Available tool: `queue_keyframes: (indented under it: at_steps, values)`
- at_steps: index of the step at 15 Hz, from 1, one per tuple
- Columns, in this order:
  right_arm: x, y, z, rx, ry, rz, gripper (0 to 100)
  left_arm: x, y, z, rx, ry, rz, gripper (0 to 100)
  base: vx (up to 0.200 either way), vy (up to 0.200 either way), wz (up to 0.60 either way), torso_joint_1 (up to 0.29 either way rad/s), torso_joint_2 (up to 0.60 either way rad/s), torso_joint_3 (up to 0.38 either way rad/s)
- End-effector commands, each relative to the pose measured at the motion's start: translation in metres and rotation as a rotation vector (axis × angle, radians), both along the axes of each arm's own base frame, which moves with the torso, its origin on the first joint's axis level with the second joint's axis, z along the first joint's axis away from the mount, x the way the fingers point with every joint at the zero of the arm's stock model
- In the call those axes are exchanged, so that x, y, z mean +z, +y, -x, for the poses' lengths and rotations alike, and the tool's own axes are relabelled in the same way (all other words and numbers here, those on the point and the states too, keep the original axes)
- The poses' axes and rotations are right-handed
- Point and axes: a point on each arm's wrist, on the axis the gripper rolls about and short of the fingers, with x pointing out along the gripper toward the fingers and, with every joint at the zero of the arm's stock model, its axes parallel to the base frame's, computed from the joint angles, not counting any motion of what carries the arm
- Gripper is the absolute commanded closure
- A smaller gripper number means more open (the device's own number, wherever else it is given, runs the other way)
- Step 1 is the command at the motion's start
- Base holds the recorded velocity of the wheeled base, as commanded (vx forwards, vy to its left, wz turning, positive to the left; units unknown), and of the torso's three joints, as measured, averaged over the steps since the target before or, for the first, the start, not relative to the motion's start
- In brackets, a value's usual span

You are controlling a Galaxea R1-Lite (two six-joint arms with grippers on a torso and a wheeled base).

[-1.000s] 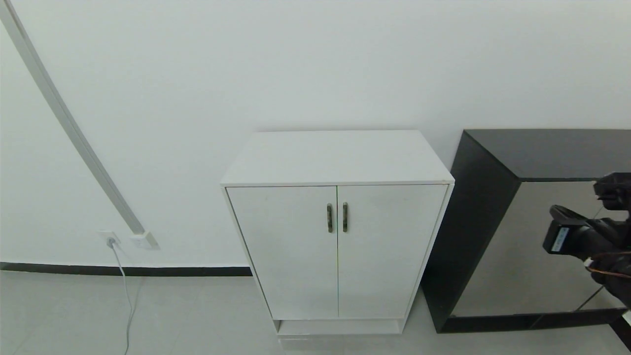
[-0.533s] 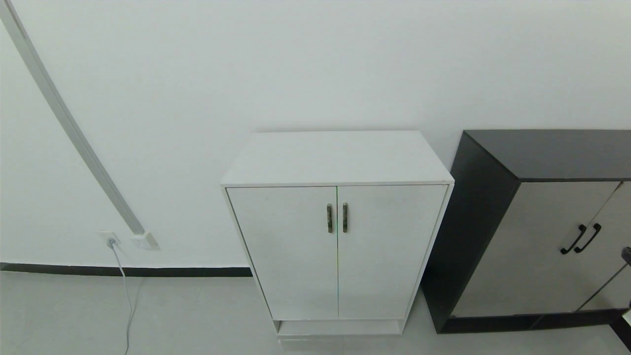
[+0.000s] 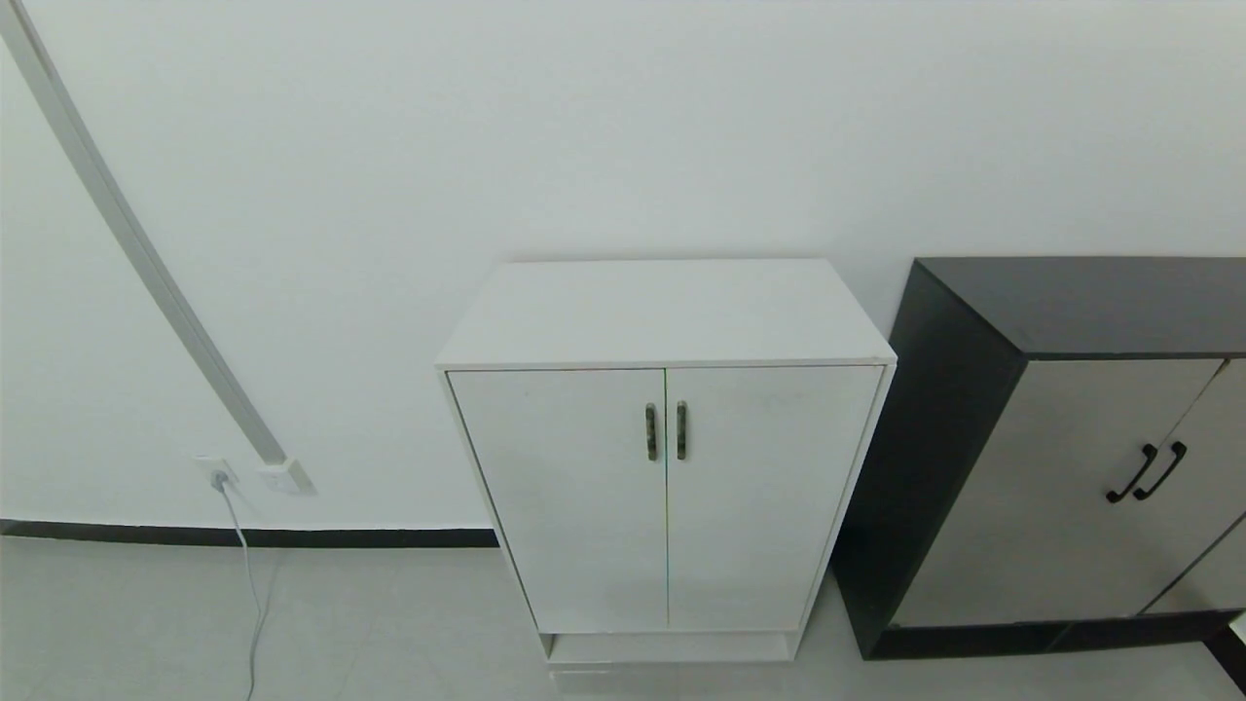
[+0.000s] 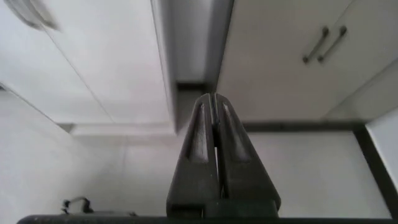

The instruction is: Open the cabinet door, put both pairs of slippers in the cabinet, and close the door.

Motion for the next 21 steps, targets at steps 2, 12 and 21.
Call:
queue_keyframes:
  at_steps: [2,12,21]
  values:
    - [-0.021,-0.001,0.013,0.065,-0.006,-0.01,100,0.0,0.0,0.0,0.0,0.002,0.0,100,0.0,0.0,0.0,0.0,0.0,0.0]
    - [-0.046,-0.001,0.03,0.166,0.048,-0.027,100,0.0,0.0,0.0,0.0,0.002,0.0,100,0.0,0.0,0.0,0.0,0.0,0.0]
    - [-0.057,-0.002,0.04,0.016,-0.05,-0.058,100,0.0,0.0,0.0,0.0,0.002,0.0,100,0.0,0.0,0.0,0.0,0.0,0.0]
